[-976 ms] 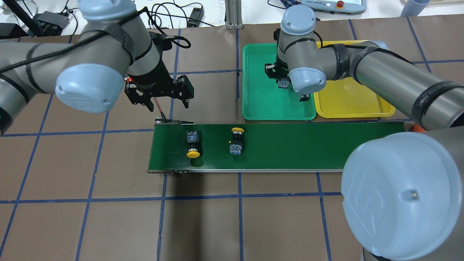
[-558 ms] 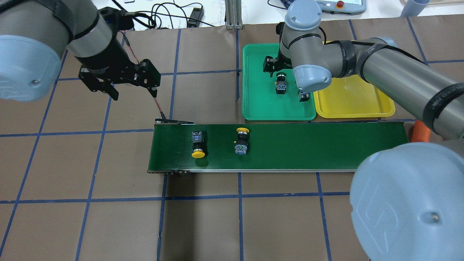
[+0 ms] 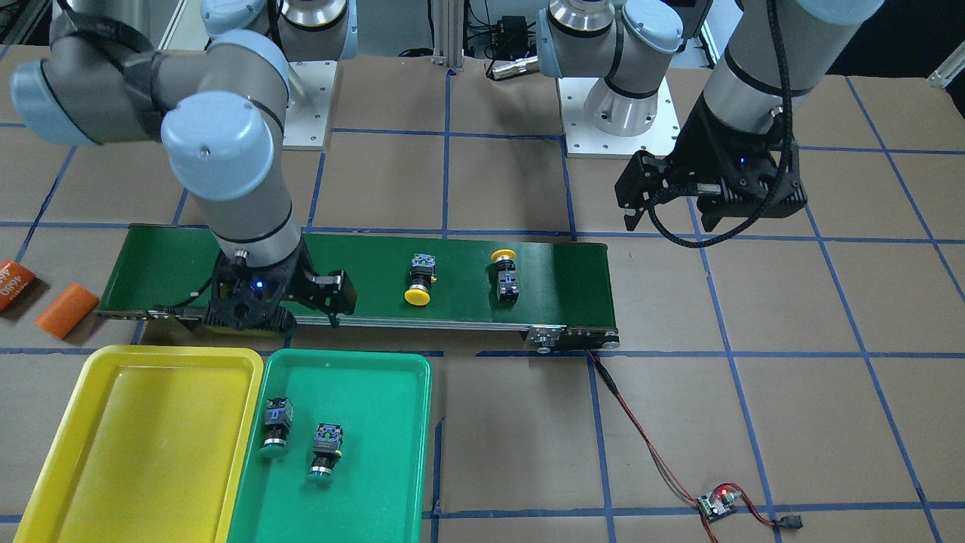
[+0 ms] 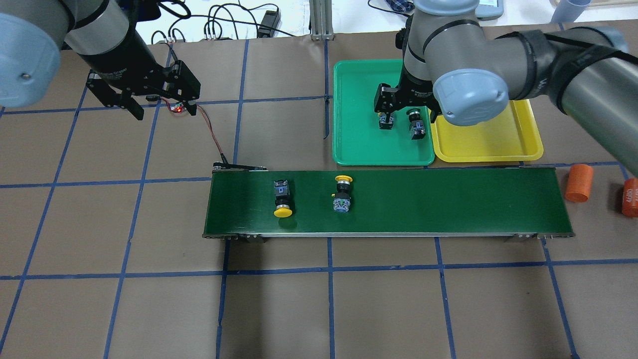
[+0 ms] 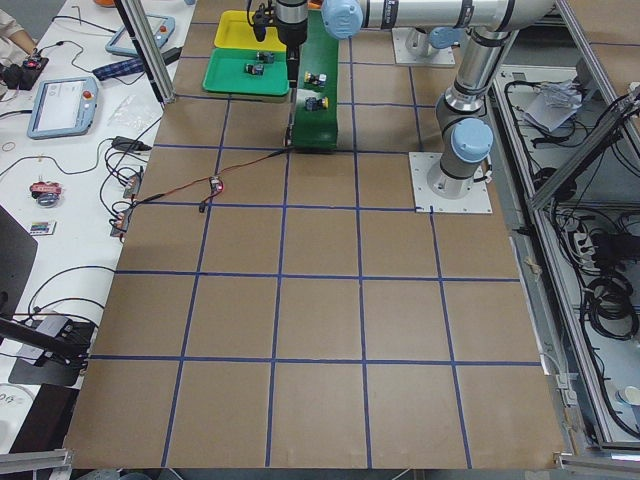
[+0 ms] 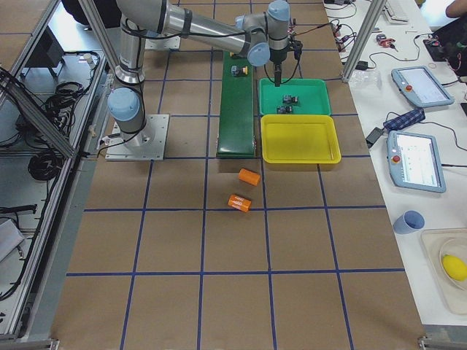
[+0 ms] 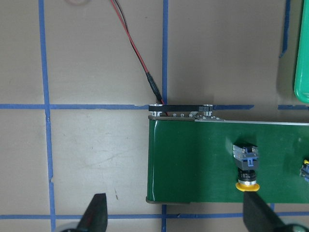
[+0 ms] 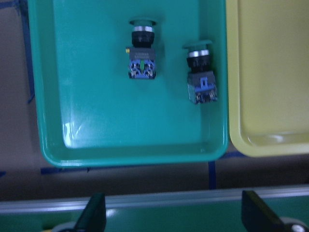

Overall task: Sort buttons by color to trays
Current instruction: 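Release green button in green tray while left gripper withdraws to rest, then move right gripper down and grasp a yellow button on the belt, then carry the yellow button into the yellow tray and release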

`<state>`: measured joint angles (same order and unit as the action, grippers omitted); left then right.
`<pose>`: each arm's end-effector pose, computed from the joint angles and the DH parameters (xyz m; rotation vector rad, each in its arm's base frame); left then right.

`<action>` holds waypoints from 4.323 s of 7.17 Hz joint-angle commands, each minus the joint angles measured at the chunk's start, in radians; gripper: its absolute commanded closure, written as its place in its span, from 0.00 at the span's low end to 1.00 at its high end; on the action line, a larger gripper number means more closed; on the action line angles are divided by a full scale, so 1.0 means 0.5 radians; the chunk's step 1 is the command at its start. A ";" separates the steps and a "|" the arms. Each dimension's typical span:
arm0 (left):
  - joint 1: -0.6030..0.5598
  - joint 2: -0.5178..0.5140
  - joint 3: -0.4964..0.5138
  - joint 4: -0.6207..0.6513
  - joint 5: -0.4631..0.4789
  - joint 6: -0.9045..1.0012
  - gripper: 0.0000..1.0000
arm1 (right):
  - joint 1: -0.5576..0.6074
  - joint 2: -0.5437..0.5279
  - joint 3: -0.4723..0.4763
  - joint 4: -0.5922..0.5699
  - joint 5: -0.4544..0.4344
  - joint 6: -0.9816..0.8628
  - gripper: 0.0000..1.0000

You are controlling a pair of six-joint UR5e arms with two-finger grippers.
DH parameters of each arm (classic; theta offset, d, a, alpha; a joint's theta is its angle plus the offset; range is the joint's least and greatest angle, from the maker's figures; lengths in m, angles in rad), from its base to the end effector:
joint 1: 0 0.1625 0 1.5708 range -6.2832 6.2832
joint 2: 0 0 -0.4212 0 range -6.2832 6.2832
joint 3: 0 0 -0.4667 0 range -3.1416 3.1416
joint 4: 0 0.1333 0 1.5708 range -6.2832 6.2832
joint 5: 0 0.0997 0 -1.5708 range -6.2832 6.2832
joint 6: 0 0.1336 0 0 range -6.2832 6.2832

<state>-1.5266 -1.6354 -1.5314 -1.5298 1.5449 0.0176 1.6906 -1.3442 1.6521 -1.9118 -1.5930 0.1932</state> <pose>-0.1103 -0.6010 0.4391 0.0411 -3.1158 0.0258 0.2063 -0.6233 0.3013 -0.1152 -3.1222 0.0565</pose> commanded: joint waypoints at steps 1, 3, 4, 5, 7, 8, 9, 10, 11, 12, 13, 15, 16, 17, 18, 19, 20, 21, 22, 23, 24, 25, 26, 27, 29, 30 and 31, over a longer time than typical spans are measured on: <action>0.001 -0.092 0.099 -0.014 0.036 0.023 0.00 | 0.003 -0.256 0.174 0.252 -0.004 0.009 0.00; -0.039 -0.037 0.053 -0.057 0.178 0.023 0.00 | 0.009 -0.257 0.279 0.234 0.011 -0.030 0.00; -0.039 -0.027 0.050 -0.076 0.178 0.023 0.00 | 0.015 -0.260 0.285 0.237 0.020 -0.104 0.00; -0.036 -0.033 0.053 -0.073 0.168 0.023 0.00 | 0.021 -0.251 0.288 0.234 0.020 -0.107 0.00; -0.015 -0.015 0.053 -0.076 0.074 0.023 0.00 | 0.021 -0.238 0.291 0.261 0.029 -0.104 0.00; -0.012 -0.015 0.059 -0.076 0.055 0.020 0.00 | 0.027 -0.223 0.291 0.234 0.029 -0.068 0.00; -0.012 -0.021 0.056 -0.076 0.064 0.017 0.00 | 0.046 -0.174 0.316 0.222 0.032 0.009 0.00; -0.012 -0.021 0.059 -0.076 0.064 0.017 0.00 | 0.052 -0.131 0.328 0.125 0.044 0.015 0.00; -0.012 -0.021 0.059 -0.076 0.064 0.017 0.00 | 0.076 -0.088 0.337 0.072 0.169 0.021 0.00; -0.012 -0.024 0.062 -0.076 0.064 0.017 0.00 | 0.083 -0.055 0.359 0.059 0.210 0.037 0.02; -0.012 -0.024 0.062 -0.076 0.064 0.017 0.00 | 0.083 -0.018 0.392 -0.044 0.213 0.040 0.02; -0.015 -0.015 0.050 -0.079 0.055 0.020 0.00 | 0.086 0.074 0.402 -0.116 0.213 0.040 0.01; -0.021 0.000 0.053 -0.137 0.052 0.023 0.00 | 0.086 0.099 0.405 -0.113 0.234 0.040 0.01; -0.024 0.006 0.053 -0.143 0.055 0.023 0.00 | 0.083 0.129 0.402 -0.110 0.301 0.043 0.01; -0.024 0.006 0.053 -0.143 0.058 0.023 0.00 | 0.083 0.136 0.399 -0.110 0.278 0.052 0.27; -0.024 0.006 0.053 -0.140 0.061 0.023 0.00 | 0.083 0.136 0.399 -0.085 0.256 0.049 0.82; -0.024 0.000 0.056 -0.140 0.061 0.023 0.00 | 0.083 0.130 0.399 -0.073 0.208 0.049 1.00; -0.024 0.000 0.056 -0.137 0.061 0.023 0.00 | 0.077 0.115 0.396 -0.070 0.131 0.046 1.00; -0.024 0.000 0.059 -0.134 0.055 0.023 0.00 | 0.067 0.096 0.387 -0.073 0.076 0.046 1.00; -0.024 0.000 0.059 -0.134 0.058 0.023 0.00 | 0.037 0.038 0.365 -0.085 -0.013 0.034 1.00; -0.024 -0.003 0.065 -0.134 0.055 0.023 0.00 | -0.018 -0.035 0.277 -0.088 -0.084 0.010 1.00; -0.024 -0.003 0.065 -0.134 0.052 0.023 0.00 | -0.125 -0.030 0.167 -0.112 -0.121 -0.070 1.00; -0.024 -0.006 0.068 -0.134 0.052 0.023 0.00 | -0.272 0.013 0.099 -0.128 -0.215 -0.335 1.00; -0.024 -0.006 0.068 -0.134 0.052 0.023 0.00 | -0.422 0.086 0.077 -0.204 -0.238 -0.556 1.00; -0.024 -0.009 0.071 -0.134 0.049 0.023 0.00 | -0.637 0.392 0.074 -0.758 -0.247 -0.922 1.00; -0.024 -0.036 0.093 -0.131 0.046 0.023 0.00 | -0.708 0.463 0.074 -0.842 -0.244 -0.969 1.00; -0.024 -0.034 0.093 -0.134 0.052 0.020 0.00 | -0.718 0.482 0.071 -0.861 -0.244 -0.975 1.00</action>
<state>-1.5386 -1.6488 -1.4883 -1.5962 1.5691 0.0288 1.3551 -1.1326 1.6889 -2.3033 -1.7149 -0.2705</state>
